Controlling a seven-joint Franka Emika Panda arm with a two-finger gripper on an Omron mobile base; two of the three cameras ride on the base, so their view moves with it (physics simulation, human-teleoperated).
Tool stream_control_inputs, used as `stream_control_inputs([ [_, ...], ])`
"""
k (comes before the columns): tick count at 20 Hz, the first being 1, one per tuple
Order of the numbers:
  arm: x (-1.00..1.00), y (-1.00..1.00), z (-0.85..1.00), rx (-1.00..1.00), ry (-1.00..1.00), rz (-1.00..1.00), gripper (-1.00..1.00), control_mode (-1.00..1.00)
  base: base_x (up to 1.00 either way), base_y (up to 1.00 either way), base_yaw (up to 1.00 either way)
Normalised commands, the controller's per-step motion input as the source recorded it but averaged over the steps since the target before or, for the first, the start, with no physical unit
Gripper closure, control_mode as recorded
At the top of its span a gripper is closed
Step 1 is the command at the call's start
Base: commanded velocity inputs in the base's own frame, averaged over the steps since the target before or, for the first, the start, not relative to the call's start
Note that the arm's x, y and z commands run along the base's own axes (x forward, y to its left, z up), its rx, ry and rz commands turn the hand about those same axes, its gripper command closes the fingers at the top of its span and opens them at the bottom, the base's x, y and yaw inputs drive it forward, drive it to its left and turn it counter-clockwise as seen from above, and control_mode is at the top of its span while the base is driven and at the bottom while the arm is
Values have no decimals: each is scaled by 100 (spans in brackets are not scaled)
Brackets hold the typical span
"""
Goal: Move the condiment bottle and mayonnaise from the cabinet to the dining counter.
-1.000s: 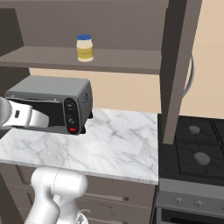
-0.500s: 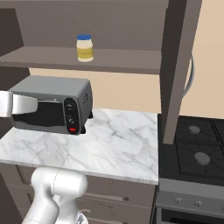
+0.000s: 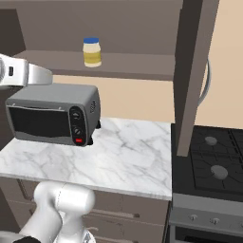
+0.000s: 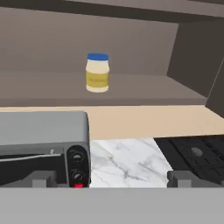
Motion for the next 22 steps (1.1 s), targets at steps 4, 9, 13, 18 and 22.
stream_control_inputs([
  [4, 45, 0, 38, 0, 1, 0, -100, -100, 0, 0, 0],
  [9, 37, 0, 17, 0, 0, 0, -100, -100, 0, 0, 0],
  [13, 48, -6, 0, 0, 0, 0, -100, -100, 0, 0, 0],
  [18, 40, -14, 0, 0, 0, 0, -100, -100, 0, 0, 0],
  [22, 38, -14, 0, 0, -6, 0, -100, -100, 0, 0, 0],
])
